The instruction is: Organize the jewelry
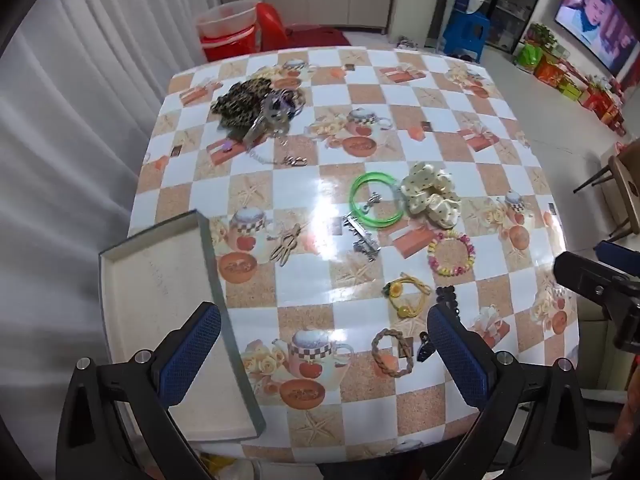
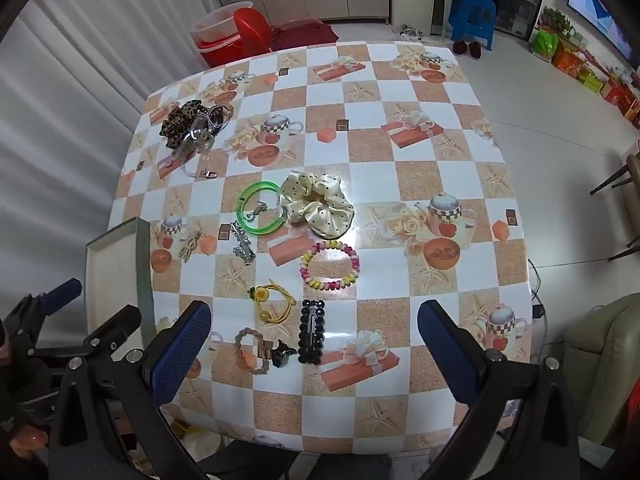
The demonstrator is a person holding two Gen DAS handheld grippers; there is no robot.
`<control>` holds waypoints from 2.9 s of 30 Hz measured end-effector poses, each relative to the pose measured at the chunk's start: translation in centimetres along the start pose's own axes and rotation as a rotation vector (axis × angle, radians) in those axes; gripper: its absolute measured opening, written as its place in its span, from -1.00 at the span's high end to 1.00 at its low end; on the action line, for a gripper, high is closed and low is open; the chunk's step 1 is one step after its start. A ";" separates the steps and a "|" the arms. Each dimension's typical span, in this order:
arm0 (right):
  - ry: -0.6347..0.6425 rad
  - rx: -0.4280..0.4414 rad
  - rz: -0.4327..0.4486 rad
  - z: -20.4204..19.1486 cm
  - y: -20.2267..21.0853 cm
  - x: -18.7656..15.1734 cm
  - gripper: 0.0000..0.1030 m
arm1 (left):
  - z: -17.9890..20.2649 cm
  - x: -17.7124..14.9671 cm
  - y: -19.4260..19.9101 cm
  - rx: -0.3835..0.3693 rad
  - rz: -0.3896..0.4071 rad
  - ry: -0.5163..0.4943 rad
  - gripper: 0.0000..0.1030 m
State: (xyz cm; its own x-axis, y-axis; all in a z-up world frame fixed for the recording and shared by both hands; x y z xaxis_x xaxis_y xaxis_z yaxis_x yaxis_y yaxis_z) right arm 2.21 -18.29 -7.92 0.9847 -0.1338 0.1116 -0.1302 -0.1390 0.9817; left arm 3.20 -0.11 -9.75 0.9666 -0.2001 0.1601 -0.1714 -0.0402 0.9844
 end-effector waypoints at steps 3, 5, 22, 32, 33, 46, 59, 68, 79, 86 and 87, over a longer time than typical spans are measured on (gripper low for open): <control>0.003 -0.005 -0.016 0.5 -0.1 -0.1 -0.99 | -0.4 -0.7 -0.5 -0.082 -0.039 0.019 -1.00; 0.008 -0.035 -0.021 0.3 0.0 -0.1 -0.99 | -1.2 -0.9 -0.6 -0.112 -0.049 0.026 -1.00; 0.032 -0.078 -0.011 0.6 0.6 -0.4 -0.99 | -1.6 -0.4 -0.7 -0.057 -0.054 0.035 -1.00; 0.030 -0.084 -0.008 0.6 0.6 -0.3 -0.99 | -1.5 -0.4 -0.5 -0.052 -0.040 0.038 -1.00; 0.031 -0.086 -0.009 0.5 0.5 -0.3 -0.99 | -1.5 -0.4 -0.5 -0.053 -0.042 0.038 -1.00; 0.032 -0.090 -0.007 0.6 0.6 -0.3 -0.99 | -1.5 -0.5 -0.6 -0.051 -0.043 0.035 -1.00; 0.034 -0.092 -0.005 0.6 0.6 -0.4 -0.99 | -1.7 -0.4 -0.4 -0.048 -0.038 0.036 -1.00; 0.033 -0.094 -0.004 0.6 0.6 -0.4 -0.99 | -1.7 -0.4 -0.4 -0.047 -0.039 0.033 -1.00; 0.034 -0.094 -0.003 0.6 0.6 -0.4 -0.99 | -1.7 -0.5 -0.4 -0.047 -0.037 0.034 -1.00; 0.032 -0.093 -0.002 0.6 0.7 -0.5 -0.99 | -1.7 -0.5 -0.4 -0.046 -0.036 0.034 -1.00; 0.032 -0.093 -0.002 0.6 0.7 -0.5 -0.99 | -1.7 -0.5 -0.4 -0.046 -0.036 0.034 -1.00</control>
State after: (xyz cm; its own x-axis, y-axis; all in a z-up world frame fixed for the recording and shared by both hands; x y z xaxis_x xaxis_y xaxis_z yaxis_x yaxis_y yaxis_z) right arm 1.60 -18.90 -7.38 0.9883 -0.1018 0.1133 -0.1186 -0.0472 0.9918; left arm 3.10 1.63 -10.11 0.9780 -0.1663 0.1257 -0.1278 -0.0020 0.9918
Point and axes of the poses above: each gripper's, at about its wrist camera, not at the fingertips, and y roughly against the way its jaws point, z to its right, x to its top, the point moved 10 cm from there along -y, roughly the way its jaws point, and after that the axes turned 10 degrees about -z, right-handed, at the moved point
